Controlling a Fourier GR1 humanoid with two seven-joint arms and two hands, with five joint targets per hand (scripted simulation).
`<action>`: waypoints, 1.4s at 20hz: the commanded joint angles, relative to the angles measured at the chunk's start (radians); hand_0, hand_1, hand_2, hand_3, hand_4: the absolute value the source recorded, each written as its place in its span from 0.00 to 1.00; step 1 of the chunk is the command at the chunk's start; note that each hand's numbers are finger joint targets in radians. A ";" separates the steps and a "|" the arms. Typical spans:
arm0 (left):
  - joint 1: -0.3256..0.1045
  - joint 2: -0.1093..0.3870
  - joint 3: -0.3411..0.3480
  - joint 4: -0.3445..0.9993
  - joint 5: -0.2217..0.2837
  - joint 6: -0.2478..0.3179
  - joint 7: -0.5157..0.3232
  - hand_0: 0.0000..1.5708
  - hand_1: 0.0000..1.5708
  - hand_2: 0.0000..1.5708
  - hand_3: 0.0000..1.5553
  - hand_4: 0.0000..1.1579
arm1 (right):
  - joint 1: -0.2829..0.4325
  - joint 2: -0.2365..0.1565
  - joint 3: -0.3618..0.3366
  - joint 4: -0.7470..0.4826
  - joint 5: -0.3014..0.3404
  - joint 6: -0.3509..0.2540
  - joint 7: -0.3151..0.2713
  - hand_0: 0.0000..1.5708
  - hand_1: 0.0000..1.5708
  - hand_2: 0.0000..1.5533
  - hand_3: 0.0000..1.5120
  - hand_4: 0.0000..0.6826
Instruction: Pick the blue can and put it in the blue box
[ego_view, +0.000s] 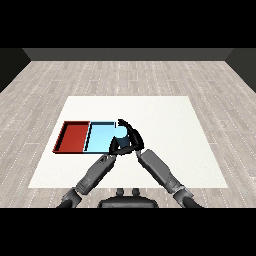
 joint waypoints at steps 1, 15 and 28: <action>-0.013 -0.003 0.033 0.015 -0.050 -0.010 0.002 1.00 1.00 1.00 0.97 0.98 | -0.076 0.002 -0.041 -0.018 -0.017 -0.008 0.093 0.00 0.00 0.00 0.00 0.00; -0.001 -0.003 0.048 0.140 -0.039 0.007 -0.106 1.00 1.00 1.00 0.96 0.97 | 0.249 -0.127 -0.161 -0.425 0.011 0.078 0.138 0.00 0.00 0.00 0.00 0.00; -0.064 0.186 0.251 0.142 -0.126 -0.045 0.117 1.00 1.00 1.00 0.96 0.98 | 0.475 -0.267 -0.432 -0.524 -0.125 0.208 0.037 0.00 0.00 0.00 0.00 0.00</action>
